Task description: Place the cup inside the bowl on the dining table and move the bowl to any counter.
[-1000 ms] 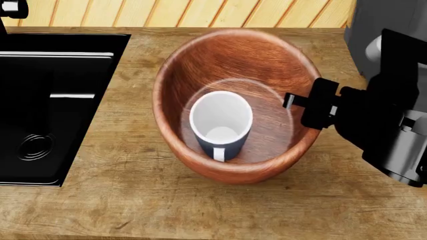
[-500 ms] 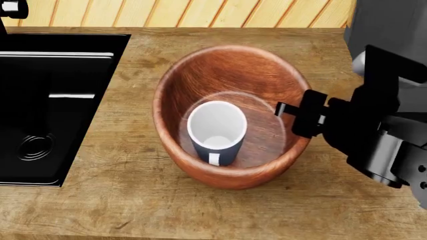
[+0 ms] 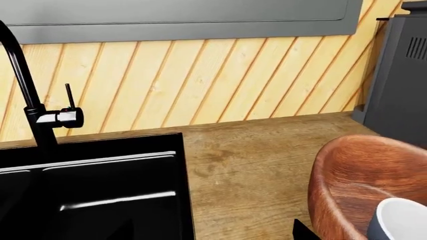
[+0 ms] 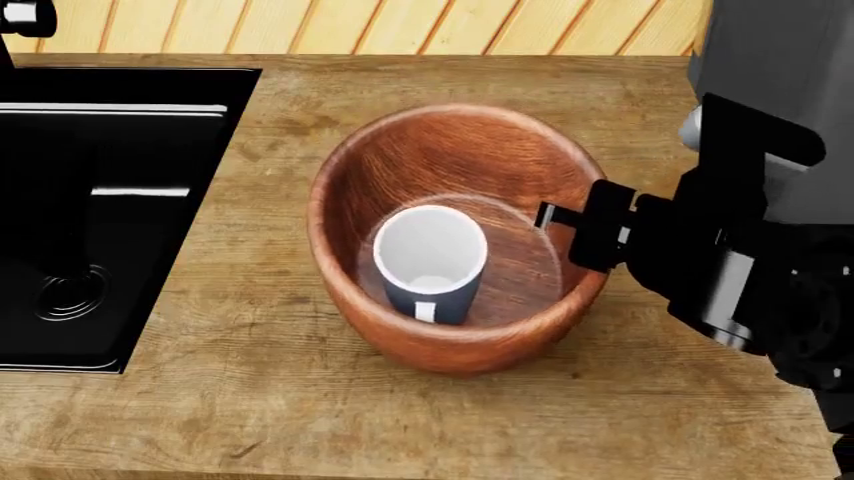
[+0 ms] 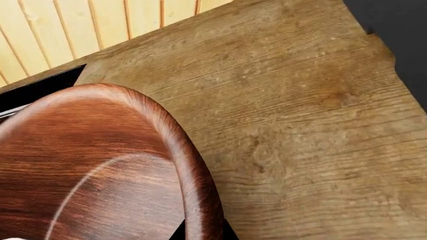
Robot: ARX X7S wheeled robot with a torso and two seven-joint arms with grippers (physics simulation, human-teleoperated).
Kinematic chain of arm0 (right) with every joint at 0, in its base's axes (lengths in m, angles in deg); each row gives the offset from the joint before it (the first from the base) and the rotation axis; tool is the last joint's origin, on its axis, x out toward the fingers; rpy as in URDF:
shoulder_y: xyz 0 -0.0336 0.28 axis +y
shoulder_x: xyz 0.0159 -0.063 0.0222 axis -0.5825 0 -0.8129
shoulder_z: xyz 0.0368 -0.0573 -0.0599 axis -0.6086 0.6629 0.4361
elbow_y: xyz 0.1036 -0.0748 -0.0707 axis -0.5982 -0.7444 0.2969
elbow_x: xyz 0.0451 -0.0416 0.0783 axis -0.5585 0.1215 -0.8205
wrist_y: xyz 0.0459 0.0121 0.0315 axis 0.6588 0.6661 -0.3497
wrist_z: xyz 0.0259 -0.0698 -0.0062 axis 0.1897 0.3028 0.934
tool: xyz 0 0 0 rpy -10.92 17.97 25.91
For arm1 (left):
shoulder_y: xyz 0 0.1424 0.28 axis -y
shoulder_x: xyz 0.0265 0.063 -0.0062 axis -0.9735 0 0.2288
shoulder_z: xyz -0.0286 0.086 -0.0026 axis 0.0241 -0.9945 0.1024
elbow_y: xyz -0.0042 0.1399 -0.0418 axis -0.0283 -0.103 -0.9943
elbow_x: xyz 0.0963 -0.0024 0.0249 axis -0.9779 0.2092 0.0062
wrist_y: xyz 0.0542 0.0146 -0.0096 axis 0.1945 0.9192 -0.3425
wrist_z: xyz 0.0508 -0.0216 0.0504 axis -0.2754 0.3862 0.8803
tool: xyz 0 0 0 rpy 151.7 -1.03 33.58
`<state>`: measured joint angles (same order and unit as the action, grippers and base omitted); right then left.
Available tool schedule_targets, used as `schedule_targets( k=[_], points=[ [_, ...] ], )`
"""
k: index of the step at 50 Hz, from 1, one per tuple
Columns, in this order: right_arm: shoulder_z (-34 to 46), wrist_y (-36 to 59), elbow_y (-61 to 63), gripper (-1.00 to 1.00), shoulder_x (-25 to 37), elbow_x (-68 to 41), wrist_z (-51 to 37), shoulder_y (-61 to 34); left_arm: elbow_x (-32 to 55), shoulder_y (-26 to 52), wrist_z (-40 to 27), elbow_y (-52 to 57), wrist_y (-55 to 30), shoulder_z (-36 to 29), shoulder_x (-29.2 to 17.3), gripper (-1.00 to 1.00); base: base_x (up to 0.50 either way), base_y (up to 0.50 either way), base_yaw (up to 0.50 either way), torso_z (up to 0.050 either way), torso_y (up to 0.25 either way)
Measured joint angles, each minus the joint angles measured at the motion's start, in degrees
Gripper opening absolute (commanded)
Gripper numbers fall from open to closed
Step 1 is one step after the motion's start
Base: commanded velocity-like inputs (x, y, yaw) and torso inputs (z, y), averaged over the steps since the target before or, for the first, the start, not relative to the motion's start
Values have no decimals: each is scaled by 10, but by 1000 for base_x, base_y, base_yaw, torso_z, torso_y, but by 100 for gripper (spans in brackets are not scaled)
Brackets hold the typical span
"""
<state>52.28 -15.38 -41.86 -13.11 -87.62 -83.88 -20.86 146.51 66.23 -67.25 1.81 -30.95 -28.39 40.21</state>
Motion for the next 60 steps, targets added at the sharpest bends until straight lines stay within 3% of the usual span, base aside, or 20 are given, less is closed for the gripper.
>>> schedule_targets(
  k=[19, 20, 43, 60],
  points=[
    [3, -5, -35, -100, -17, 17, 17, -8, 3, -10, 4, 2, 6, 4, -7, 100, 0, 0, 0, 0, 0],
    [2, -5, -35, 100, -17, 17, 17, -8, 2, -10, 3, 2, 6, 4, -6, 100, 0, 0, 0, 0, 0],
    [9, -14, -35, 100, -21, 24, 25, -4, 1, -11, 4, -2, 10, 0, -2, 100, 0, 0, 0, 0, 0],
    [23, -52, 40, 100, 4, 65, -1, 0, 0, -9, 1, -3, 12, -3, 3, 100, 0, 0, 0, 0, 0]
  ],
)
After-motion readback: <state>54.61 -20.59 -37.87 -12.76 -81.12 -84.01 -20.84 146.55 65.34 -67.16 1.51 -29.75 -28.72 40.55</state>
